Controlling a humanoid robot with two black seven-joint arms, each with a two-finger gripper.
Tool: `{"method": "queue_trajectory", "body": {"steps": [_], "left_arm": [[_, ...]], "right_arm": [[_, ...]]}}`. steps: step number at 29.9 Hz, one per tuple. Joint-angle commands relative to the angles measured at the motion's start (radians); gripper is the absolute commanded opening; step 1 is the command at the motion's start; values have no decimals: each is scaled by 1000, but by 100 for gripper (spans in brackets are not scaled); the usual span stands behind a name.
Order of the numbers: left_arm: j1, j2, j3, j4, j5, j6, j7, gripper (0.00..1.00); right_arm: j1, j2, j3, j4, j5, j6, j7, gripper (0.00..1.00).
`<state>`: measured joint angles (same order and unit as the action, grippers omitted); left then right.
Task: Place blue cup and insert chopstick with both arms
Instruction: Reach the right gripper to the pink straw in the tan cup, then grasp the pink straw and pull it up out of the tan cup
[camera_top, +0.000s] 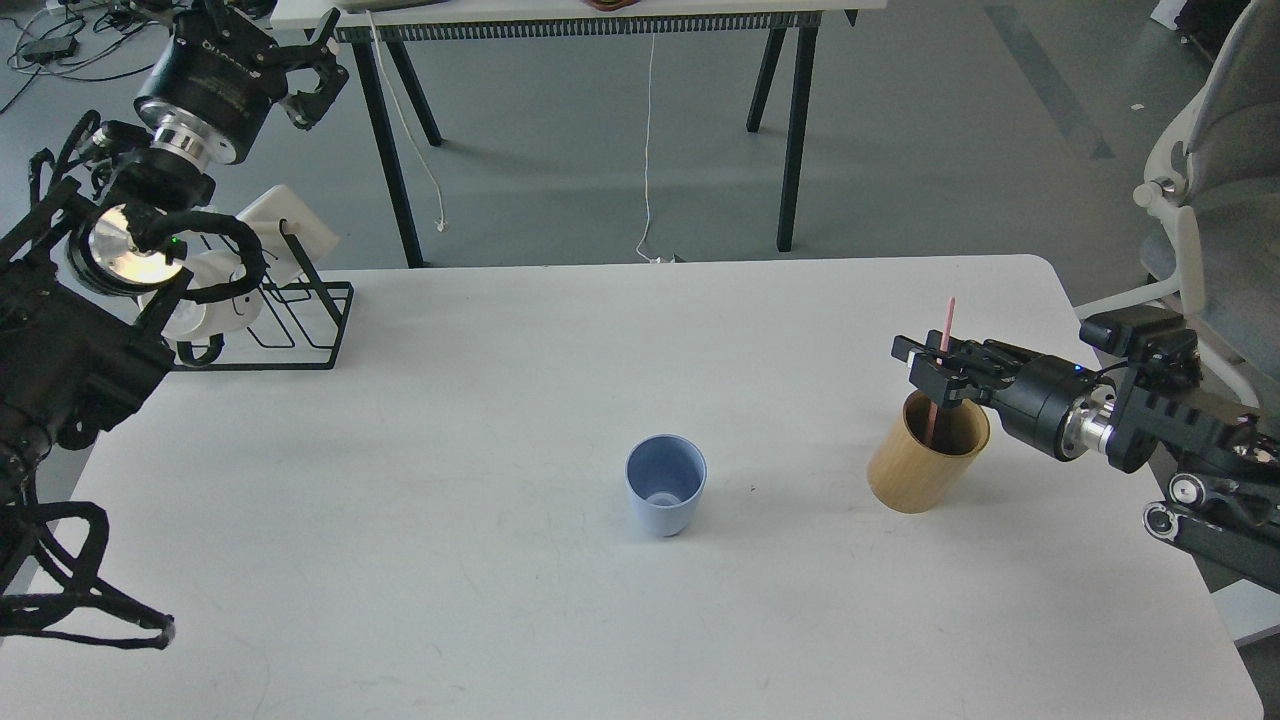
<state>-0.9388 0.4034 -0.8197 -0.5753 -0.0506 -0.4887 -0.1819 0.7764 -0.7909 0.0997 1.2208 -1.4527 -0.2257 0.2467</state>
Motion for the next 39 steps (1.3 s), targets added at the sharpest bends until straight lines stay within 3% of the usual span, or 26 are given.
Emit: {"method": "queue_trajectory", "body": {"steps": [1, 6, 15, 23, 29, 39], "left_arm": [[2, 0, 1, 0, 0, 0, -1, 99], [2, 3, -1, 0, 0, 0, -1, 99], [2, 3, 2, 3, 5, 0, -2, 99], [0, -3, 4, 3, 6, 0, -2, 99], [0, 0, 4, 2, 6, 0, -2, 99], [-1, 5, 4, 2, 6, 0, 4, 99]], "right_arm": [[-2, -4, -2, 0, -6, 2, -3, 34], [1, 1, -2, -1, -6, 6, -7, 25], [1, -1, -2, -1, -6, 8, -9, 19], [0, -19, 0, 0, -5, 8, -9, 1], [12, -63, 15, 19, 2, 6, -6, 0], [49, -257, 129, 216, 14, 16, -7, 2]]}}
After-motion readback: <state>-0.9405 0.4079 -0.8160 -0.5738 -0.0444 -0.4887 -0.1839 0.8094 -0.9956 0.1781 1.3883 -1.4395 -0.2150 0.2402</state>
